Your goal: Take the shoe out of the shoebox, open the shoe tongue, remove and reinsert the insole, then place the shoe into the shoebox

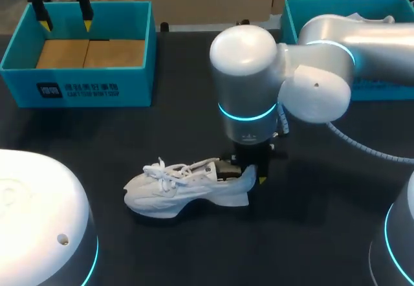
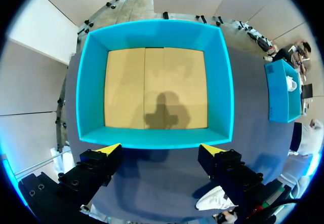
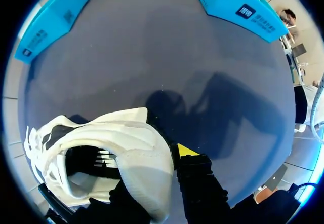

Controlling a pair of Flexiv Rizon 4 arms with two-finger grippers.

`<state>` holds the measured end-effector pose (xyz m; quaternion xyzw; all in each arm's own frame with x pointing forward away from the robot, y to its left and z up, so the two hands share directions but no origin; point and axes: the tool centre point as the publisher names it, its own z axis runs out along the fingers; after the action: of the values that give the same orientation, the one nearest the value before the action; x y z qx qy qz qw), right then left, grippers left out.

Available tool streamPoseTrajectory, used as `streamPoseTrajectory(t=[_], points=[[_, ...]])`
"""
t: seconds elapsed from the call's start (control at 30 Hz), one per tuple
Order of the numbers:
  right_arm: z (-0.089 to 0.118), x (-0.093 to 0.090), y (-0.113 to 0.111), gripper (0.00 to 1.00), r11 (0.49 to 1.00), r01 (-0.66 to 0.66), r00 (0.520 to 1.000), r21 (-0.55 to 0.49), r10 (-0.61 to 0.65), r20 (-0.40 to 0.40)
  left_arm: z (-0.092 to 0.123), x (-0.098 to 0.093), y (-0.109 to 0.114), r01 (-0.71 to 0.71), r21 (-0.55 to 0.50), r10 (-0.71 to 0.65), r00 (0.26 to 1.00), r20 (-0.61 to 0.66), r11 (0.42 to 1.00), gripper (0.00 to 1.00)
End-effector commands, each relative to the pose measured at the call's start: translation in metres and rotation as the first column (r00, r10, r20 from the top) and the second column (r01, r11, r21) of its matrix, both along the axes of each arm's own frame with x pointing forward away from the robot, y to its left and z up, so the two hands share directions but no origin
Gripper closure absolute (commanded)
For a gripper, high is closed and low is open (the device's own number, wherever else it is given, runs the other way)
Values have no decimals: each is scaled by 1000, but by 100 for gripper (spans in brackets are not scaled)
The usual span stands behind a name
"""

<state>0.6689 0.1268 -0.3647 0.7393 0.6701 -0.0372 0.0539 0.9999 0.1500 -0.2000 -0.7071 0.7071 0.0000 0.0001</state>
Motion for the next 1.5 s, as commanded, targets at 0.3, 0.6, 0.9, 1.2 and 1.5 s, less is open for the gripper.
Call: streamPoseTrajectory(t=[0.3, 0.6, 0.9, 1.2, 1.5], points=[[-11, -7, -9, 100, 1000, 2, 1000, -23, -2, -12, 0, 0, 0, 0, 0, 0, 1000, 0, 1000, 0], [-21, -4, -16, 100, 1000, -23, 999, -14, 23, -26, 0, 0, 0, 0, 0, 0, 1000, 0, 1000, 0], [-23, -7, -16, 0, 999, -32, 999, 2, 32, -35, 0, 0, 0, 0, 0, 0, 1000, 0, 1000, 0], [-6, -13, -17, 0, 998, -29, 999, 55, 30, -18, 0, 0, 0, 0, 0, 0, 1000, 0, 1000, 0], [33, -12, -26, 0, 975, -110, 993, 194, 115, -10, 0, 0, 0, 0, 0, 0, 1000, 0, 1000, 0]])
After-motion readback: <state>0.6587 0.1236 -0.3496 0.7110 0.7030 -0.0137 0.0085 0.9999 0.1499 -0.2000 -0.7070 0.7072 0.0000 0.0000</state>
